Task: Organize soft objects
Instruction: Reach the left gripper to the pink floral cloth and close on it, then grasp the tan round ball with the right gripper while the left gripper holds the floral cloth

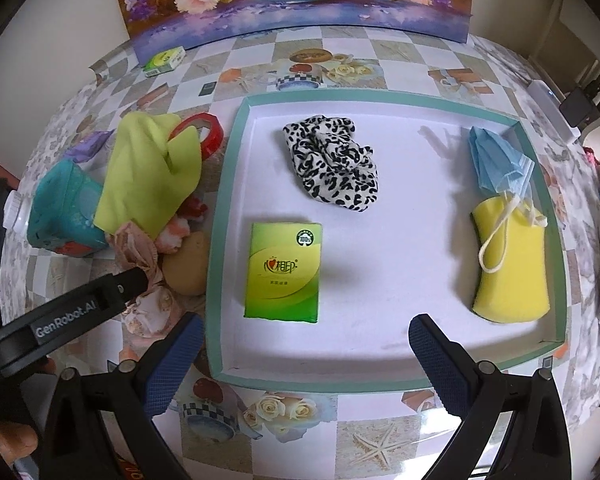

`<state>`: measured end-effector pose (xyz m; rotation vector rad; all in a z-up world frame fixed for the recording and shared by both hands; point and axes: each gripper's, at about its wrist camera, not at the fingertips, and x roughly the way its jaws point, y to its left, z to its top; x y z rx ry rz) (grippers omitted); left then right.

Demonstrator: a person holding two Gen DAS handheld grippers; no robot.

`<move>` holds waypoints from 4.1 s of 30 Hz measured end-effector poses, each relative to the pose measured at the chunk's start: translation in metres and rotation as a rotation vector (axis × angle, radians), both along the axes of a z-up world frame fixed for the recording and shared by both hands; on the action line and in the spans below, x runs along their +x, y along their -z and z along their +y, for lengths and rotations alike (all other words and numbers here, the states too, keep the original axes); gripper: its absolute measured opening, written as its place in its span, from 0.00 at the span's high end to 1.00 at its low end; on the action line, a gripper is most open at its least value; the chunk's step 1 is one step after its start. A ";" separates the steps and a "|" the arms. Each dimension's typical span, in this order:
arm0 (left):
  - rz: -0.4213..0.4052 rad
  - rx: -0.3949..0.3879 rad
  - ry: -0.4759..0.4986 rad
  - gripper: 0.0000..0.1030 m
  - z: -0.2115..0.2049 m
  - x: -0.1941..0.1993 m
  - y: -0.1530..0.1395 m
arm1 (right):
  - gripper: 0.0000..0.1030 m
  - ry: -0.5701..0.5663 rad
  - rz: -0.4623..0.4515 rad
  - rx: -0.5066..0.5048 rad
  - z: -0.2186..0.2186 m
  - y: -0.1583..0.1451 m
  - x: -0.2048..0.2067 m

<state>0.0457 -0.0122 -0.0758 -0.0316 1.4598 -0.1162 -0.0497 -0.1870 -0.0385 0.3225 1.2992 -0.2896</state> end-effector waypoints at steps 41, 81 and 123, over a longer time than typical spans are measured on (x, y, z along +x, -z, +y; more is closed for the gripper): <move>0.018 -0.173 -0.008 0.84 -0.016 -0.003 0.000 | 0.00 -0.054 -0.072 0.057 0.005 0.000 0.011; 0.027 -0.259 -0.257 0.84 0.079 -0.024 -0.018 | 0.45 -0.351 -0.106 0.069 0.080 0.021 0.066; 0.044 -0.259 -0.343 0.84 0.096 -0.025 -0.014 | 0.49 -0.453 -0.041 0.049 0.105 0.027 0.059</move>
